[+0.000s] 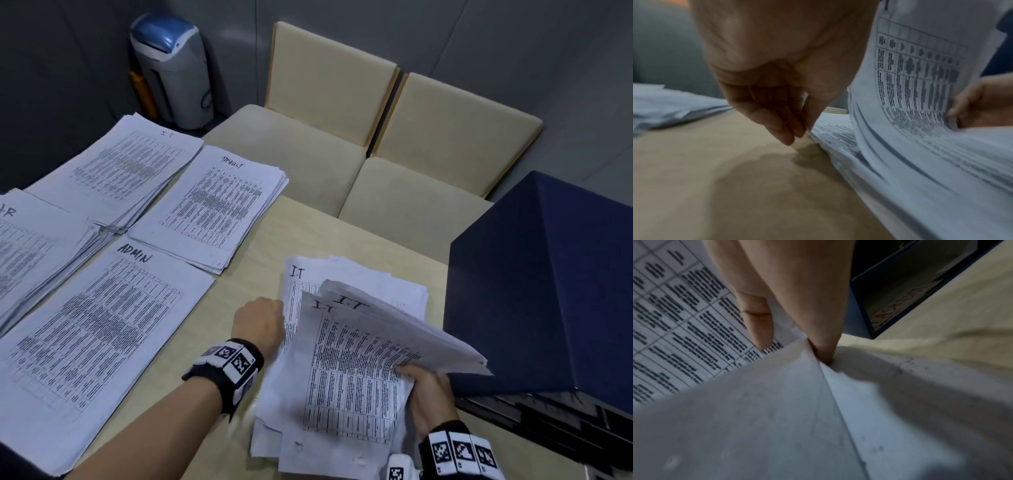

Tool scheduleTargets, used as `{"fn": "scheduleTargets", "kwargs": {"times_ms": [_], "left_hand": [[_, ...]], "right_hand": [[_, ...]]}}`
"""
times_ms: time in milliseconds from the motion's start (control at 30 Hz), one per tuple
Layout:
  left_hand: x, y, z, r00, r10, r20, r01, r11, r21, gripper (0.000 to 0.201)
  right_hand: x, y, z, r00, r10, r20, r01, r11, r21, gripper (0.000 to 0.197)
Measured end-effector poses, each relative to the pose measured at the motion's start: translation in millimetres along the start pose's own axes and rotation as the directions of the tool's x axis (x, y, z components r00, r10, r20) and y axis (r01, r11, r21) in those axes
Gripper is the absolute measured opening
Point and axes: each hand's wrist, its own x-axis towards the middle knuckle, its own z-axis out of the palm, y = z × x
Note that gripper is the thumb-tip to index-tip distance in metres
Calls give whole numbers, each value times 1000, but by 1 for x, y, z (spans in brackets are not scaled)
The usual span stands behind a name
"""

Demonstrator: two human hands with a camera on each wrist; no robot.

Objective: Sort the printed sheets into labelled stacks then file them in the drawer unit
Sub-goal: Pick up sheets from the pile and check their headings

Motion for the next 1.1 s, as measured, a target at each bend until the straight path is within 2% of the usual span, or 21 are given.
{"fn": "scheduleTargets", "kwargs": {"times_ms": [100,133,200,300,433,500,533,567,633,667,700,733,767,800,833,867,900,967,1067,1100], "left_hand": [[-2,0,-17,988,155,19,-155,966,205,23],[-3,0,-22,982,186,40,-190,950,246,25],[-6,0,-31,972,227,66,-236,924,300,26],[-11,0,-41,967,248,56,-253,913,321,23],[-10,-3,-43,966,257,32,-256,930,263,21],[-7,-6,-39,963,270,-21,-266,957,114,17],[-5,-6,-38,957,285,-48,-287,957,-39,14],[-5,-8,-35,952,298,-76,-307,918,-249,14],[-5,-10,-29,952,294,-92,-284,723,-630,24],[-6,-10,-27,954,291,-78,-253,634,-731,32],[-6,-11,-21,960,273,-60,-217,596,-773,39],[-6,-11,-15,973,226,-44,-176,609,-773,40],[-4,-10,-8,990,136,-44,-122,644,-755,35],[-3,-10,-2,999,-5,-49,-31,696,-717,26],[-2,-12,2,989,-142,-43,79,749,-658,11],[-1,-14,5,974,-224,-23,168,792,-587,7],[0,-15,8,970,-244,5,214,838,-503,22],[-1,-12,8,983,-180,26,176,908,-381,39],[-5,-5,-3,998,-51,-21,46,982,-182,37],[-7,-3,-6,1000,-4,-29,0,992,-127,37]], "right_hand": [[2,-5,-2,999,-43,10,43,998,-38,25],[3,-6,-2,998,-54,26,55,998,-37,22],[6,-6,-3,997,-42,63,43,999,-20,30],[10,-4,-4,995,6,95,-3,1000,-30,32],[15,-1,-4,993,-13,116,18,999,-41,26],[12,-3,-3,991,-30,133,36,999,-40,20],[10,-4,-3,989,-45,142,49,998,-29,18],[8,-5,-3,986,-58,158,63,998,-22,19],[9,-4,-2,977,-114,182,119,993,-15,29],[11,-1,-3,970,-147,192,152,988,-10,26],[11,2,-2,962,-178,208,180,984,10,19],[11,4,-1,954,-208,215,202,978,48,13],[14,11,-4,958,-231,169,222,973,67,22],[22,19,-8,959,-242,146,227,968,112,37],[27,22,-10,963,-228,142,212,970,122,39],[22,19,-8,965,-212,154,200,976,89,30],[18,16,-5,971,-174,161,172,985,29,18],[18,13,-2,983,-129,132,127,992,27,16],[10,4,5,981,-173,85,163,980,113,21],[7,3,5,982,-160,105,144,979,144,26]]}}
